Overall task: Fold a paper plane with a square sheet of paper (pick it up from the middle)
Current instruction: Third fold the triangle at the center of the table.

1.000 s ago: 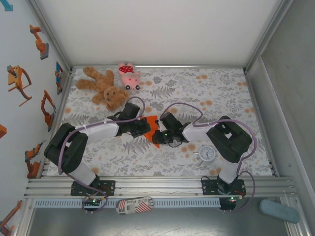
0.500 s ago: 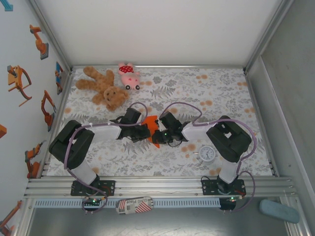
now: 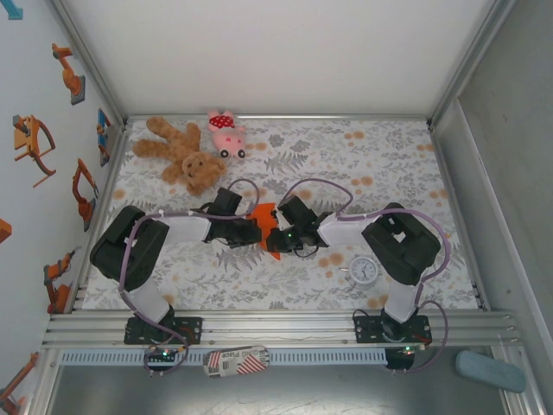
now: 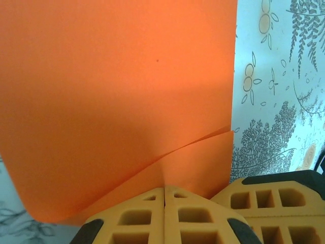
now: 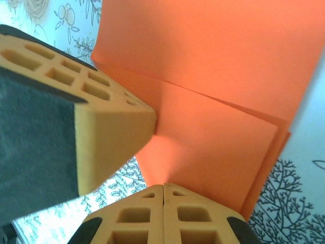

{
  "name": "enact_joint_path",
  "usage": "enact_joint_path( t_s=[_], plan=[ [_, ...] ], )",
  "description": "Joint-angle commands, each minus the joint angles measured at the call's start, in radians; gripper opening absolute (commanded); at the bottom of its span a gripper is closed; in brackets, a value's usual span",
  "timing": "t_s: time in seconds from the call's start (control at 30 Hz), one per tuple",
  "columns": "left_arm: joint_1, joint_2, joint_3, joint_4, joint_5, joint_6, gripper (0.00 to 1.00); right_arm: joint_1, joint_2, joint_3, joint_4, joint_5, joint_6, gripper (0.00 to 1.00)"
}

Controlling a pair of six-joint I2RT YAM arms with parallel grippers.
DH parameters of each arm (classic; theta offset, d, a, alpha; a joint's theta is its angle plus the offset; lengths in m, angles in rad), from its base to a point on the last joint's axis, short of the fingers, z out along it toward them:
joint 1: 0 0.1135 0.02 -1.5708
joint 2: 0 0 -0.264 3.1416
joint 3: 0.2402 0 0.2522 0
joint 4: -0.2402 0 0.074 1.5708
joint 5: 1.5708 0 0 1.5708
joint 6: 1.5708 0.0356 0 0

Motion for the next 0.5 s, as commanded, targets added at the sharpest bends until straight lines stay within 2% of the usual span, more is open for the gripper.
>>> enact_joint_path(
  t_s=[0.0, 0.27, 0.37, 0.47],
  plan=[
    [0.09, 0.033, -0.026, -0.055, -0.096, 0.094, 0.0, -0.001, 0.057, -0.034, -0.218, 0.102, -0.028, 0.0],
    [0.222, -0.002, -0.002, -0.091, -0.082, 0.104, 0.0, -0.001, 0.05, -0.029, -0.222, 0.109, -0.023, 0.0],
    [0.224, -0.082, 0.003, -0.098, -0.057, 0.072, 0.0, -0.001, 0.044, -0.023, -0.218, 0.105, -0.021, 0.0],
    [0.188, -0.182, 0.001, -0.093, -0.049, 0.026, 0.0, -0.001, 0.039, -0.018, -0.216, 0.103, -0.016, 0.0]
  ],
)
